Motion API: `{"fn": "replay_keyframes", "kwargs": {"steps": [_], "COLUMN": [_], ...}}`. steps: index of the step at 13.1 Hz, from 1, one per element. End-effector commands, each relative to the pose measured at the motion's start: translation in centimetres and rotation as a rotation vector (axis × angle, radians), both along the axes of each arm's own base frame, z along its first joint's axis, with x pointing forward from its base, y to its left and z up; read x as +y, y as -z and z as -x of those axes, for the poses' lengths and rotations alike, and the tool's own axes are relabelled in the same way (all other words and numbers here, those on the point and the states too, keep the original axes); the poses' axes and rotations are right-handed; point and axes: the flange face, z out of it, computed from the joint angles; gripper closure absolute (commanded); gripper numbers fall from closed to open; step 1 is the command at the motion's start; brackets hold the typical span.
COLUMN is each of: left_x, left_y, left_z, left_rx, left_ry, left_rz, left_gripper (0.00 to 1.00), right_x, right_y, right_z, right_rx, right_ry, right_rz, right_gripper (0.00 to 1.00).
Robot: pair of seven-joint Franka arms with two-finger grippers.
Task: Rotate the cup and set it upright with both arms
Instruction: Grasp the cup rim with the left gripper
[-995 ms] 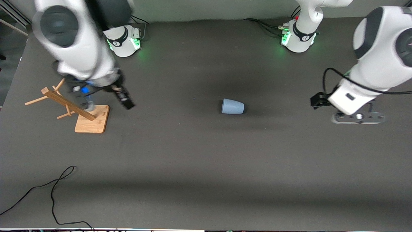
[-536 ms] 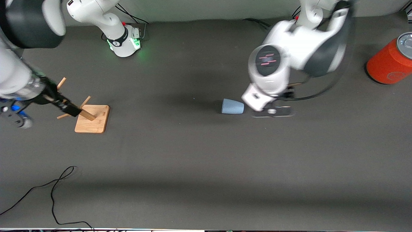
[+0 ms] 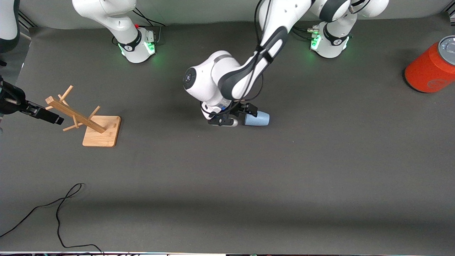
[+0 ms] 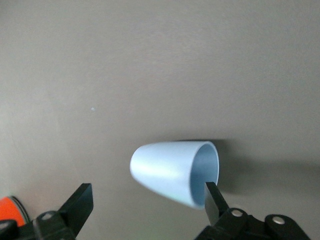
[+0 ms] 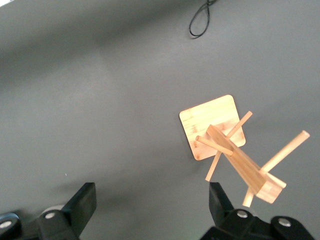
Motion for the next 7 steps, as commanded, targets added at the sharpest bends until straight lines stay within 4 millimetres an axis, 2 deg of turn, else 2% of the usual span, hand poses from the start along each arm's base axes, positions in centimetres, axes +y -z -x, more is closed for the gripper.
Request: {"fn": "replay_keyframes", "kwargs": {"steps": [1, 3, 7], "left_x": [-0.2, 0.6, 1.0], "left_y": [3.2, 5.0, 6.4], "left_z": [-0.1, 0.6, 1.6], "left_rx": [-0.016, 0.036, 0.059], "left_ry": [0.048, 0.139, 0.199], "left_rz": [-0.064, -0.123, -0.185], "left_gripper": [0.02, 0.10, 0.37], "right_x": [-0.2, -0.6, 0.1], "right_y": [-0.4, -0.6, -1.1], "right_z": [0.3, 0.0, 0.0], "right_rx": [-0.056, -0.079, -0.089], "right_ry": [-0.159, -0.245, -0.291], "right_rz": [0.007, 0.015, 0.015], "right_gripper": [0.00, 0.00, 0.00]}}
